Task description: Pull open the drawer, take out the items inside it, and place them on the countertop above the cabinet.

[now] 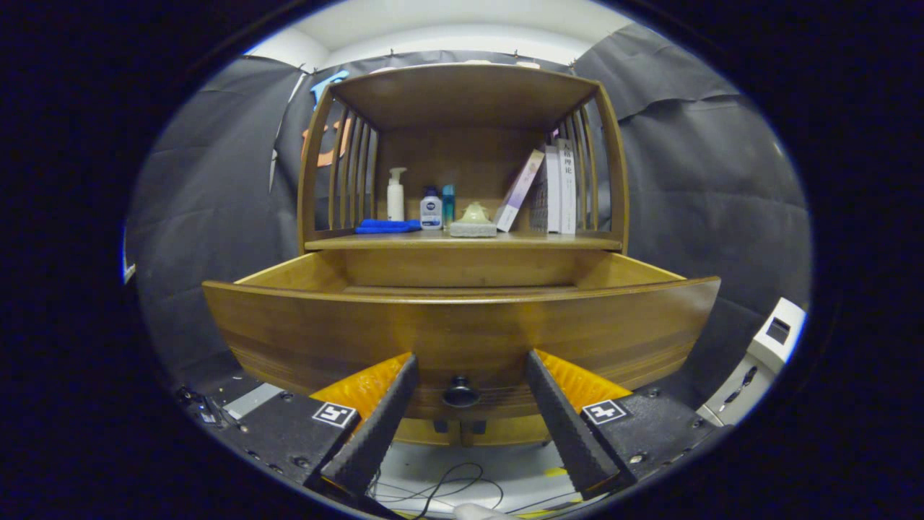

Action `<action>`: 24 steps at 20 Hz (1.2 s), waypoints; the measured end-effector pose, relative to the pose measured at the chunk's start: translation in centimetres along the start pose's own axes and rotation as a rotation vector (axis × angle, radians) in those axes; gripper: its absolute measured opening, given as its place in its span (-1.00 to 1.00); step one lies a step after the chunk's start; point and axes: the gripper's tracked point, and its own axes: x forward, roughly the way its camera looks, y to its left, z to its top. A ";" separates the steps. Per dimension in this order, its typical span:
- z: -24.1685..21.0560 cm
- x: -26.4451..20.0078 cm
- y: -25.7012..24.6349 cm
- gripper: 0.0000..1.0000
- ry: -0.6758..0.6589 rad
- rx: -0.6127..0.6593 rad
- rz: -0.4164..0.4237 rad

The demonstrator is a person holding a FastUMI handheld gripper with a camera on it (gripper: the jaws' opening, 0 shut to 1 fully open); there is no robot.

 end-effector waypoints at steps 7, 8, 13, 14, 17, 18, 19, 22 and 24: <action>1.2 3.1 0.4 0.98 -0.005 0.004 -0.006; 1.4 3.8 0.4 0.98 -0.002 0.004 -0.007; 3.4 7.7 0.8 0.98 -0.001 0.024 -0.021; 3.4 8.9 1.0 0.98 0.016 0.028 -0.024; 4.2 11.3 1.3 0.98 0.005 0.016 -0.037; 4.2 11.8 1.4 0.98 0.003 0.009 -0.041; 4.4 12.5 1.4 0.98 -0.001 0.000 -0.044; 4.8 14.4 1.3 0.98 -0.003 -0.014 -0.047; 5.1 15.6 1.3 0.98 -0.006 -0.027 -0.048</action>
